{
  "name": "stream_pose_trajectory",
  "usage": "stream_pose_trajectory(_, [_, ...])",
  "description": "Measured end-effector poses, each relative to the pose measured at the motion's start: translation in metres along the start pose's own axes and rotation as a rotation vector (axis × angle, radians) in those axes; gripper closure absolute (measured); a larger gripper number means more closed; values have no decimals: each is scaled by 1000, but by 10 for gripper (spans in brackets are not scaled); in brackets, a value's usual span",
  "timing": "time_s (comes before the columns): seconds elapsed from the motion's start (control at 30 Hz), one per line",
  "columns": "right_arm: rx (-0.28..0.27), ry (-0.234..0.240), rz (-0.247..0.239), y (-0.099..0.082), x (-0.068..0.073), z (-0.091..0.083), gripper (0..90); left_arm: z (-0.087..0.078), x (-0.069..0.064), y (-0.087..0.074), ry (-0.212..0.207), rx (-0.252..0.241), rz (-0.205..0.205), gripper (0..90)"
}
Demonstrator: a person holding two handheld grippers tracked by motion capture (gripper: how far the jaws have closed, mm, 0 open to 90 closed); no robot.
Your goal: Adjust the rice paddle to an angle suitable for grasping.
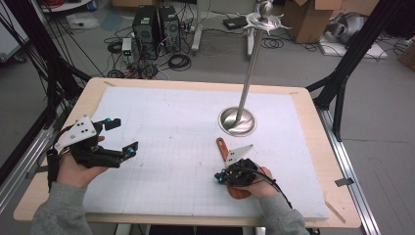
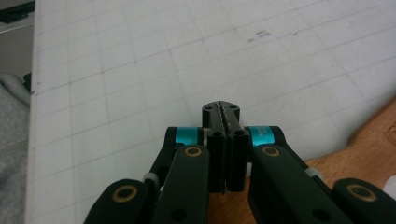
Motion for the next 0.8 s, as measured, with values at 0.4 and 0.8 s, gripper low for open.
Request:
stream_pose_trajectory(0.4, [2, -10, 27, -20, 3, -18, 895, 26, -3, 4, -55, 9, 1, 56])
stream_pose_trajectory(0.8, [-6, -29, 80, -43, -14, -40, 895, 32, -3, 5, -67, 12, 2, 56])
Point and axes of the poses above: each handheld gripper's, and its own axes: z roughly forward along the jaws, y roughly out of its top, x roughly to its left, the point moved 3 cm from there along z, roughly forward along the jaws, and after that the axes turned 1 degree about x, right-handed, at the moved point
